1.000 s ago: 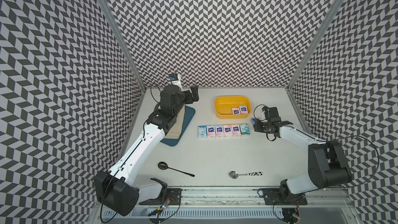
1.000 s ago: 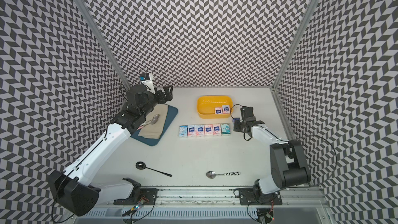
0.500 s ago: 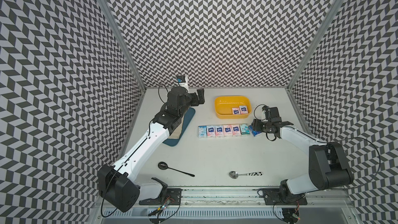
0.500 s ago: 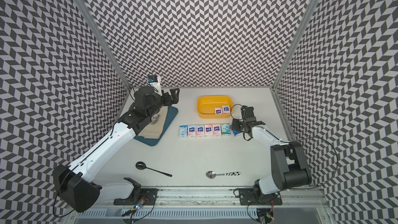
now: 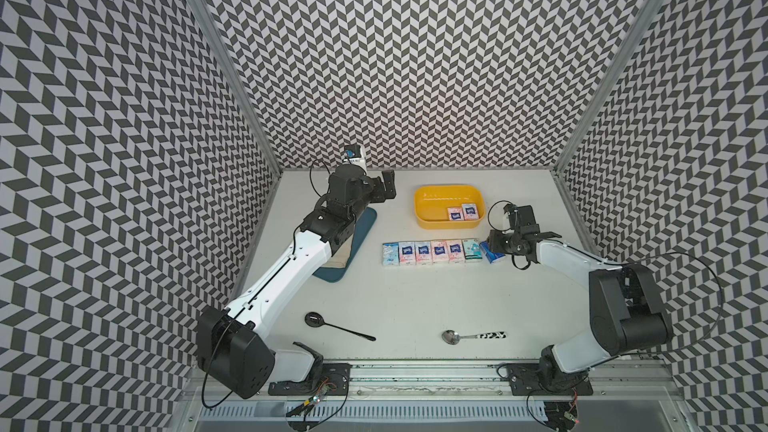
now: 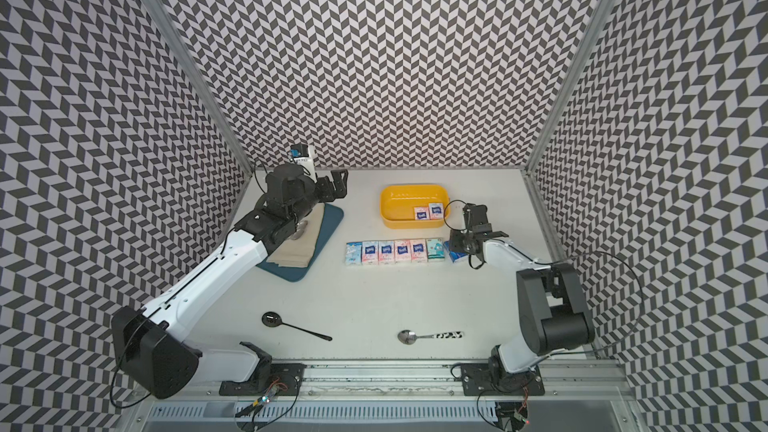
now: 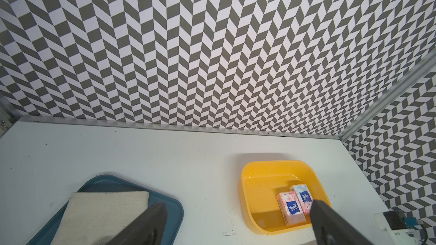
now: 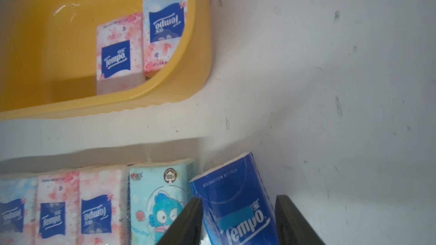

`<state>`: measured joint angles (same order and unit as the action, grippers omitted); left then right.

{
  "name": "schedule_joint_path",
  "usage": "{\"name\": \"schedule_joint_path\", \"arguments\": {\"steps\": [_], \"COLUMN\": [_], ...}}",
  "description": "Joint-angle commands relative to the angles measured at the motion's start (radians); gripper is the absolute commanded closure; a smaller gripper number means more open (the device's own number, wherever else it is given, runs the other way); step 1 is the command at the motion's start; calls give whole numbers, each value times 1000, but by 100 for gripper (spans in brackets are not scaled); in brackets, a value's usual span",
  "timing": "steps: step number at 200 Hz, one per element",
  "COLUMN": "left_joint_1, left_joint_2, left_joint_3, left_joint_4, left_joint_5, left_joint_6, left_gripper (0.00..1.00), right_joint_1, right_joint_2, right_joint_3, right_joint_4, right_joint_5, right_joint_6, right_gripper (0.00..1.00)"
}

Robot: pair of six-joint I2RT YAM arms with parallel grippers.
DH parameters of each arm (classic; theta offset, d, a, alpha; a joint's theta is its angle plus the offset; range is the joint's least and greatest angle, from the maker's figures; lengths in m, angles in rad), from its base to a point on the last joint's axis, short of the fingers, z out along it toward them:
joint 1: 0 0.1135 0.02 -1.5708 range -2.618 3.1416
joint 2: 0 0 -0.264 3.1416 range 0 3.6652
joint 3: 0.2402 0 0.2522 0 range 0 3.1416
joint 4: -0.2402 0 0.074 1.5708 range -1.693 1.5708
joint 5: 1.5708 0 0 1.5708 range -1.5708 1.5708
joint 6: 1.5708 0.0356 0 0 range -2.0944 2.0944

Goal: Take the pocket tissues out of the storage box
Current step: Move the pocket tissues to the center of the board.

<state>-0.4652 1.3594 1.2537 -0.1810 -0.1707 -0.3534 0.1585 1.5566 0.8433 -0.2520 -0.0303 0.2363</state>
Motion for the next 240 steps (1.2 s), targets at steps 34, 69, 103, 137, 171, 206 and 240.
{"name": "schedule_joint_path", "arguments": {"steps": [34, 69, 103, 137, 171, 206, 240], "left_joint_1": [-7, -7, -7, -16, -33, -36, -38], "left_joint_2": [-16, -33, -51, -62, -68, -79, -84], "left_joint_3": [24, 26, 20, 22, 34, 27, 33], "left_joint_4": [-2, -17, -23, -33, -55, -64, -64], "left_joint_5": [-13, -18, -20, -15, -30, -40, -34], "left_joint_6": [22, 25, 21, 14, 30, 39, 34], "left_gripper": [1, 1, 1, 1, 1, 1, 1], "right_joint_1": [-21, -33, -34, -34, -34, -29, -22], "right_joint_2": [-21, -35, -40, -27, -24, -39, -70], "right_joint_3": [-64, -101, -138, -155, -175, -212, -211], "right_joint_4": [76, 110, 137, 174, 214, 270, 269], "right_joint_5": [31, -20, -39, -75, -89, -123, -133], "right_joint_6": [21, 37, 66, 146, 231, 293, 283], "right_gripper": [50, 60, 61, 61, 63, 64, 64]}}
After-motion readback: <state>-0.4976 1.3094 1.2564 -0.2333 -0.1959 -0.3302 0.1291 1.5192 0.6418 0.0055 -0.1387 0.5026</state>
